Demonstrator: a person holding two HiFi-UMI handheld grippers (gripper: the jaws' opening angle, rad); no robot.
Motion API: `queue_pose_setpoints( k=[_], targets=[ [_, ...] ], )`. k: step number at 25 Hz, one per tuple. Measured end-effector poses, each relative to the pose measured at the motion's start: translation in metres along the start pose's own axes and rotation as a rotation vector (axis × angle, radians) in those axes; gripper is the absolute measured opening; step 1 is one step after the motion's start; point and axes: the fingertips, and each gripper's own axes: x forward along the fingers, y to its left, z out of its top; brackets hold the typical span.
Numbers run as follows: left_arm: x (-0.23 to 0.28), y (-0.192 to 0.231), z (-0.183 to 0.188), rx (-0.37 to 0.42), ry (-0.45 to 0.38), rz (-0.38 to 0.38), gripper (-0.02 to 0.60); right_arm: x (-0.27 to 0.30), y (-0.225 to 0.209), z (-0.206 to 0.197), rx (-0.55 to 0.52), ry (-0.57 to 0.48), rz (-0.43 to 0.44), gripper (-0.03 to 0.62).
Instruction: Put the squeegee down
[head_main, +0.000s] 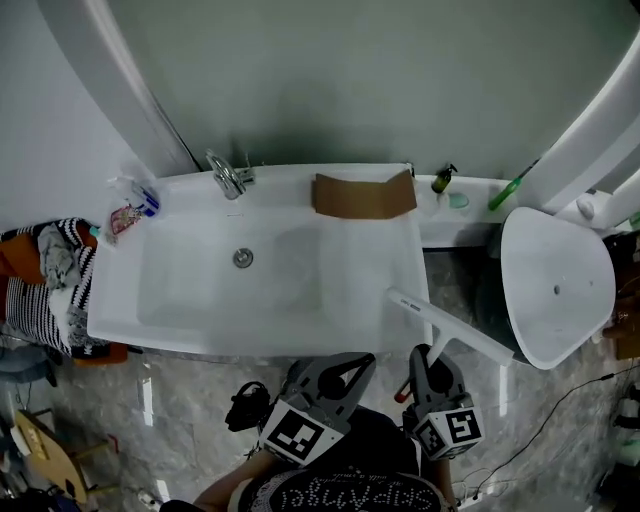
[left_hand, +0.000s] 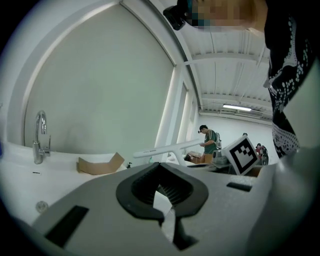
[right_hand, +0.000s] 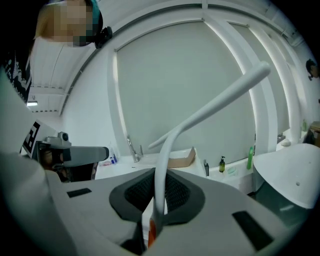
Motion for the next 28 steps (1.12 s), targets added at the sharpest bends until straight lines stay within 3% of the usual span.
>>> queue_pose_setpoints(
  k=[4, 12, 21, 28],
  targets=[
    [0.005, -0.004, -0.008, 0.008, 0.056, -0.038, 0.005, 0.005, -0.007, 0.008, 0.004, -0.006, -0.008, 0.038],
    [0.007, 0.017, 0.001, -0.002, 0.024, -0.039, 0.005, 0.027, 0.011, -0.004, 0.018, 0.033, 0.011, 0.037],
    [0.013, 0.036, 0.011, 0.037, 0.047, -0.102, 0.005, 0.049, 0.022, 0.002, -0.011, 0.047, 0.004, 0.037],
    [0.018, 0.061, 0.017, -0.009, 0.037, -0.079, 0.005, 0.063, 0.024, 0.007, 0.003, 0.043, -0.025, 0.038]
  ],
)
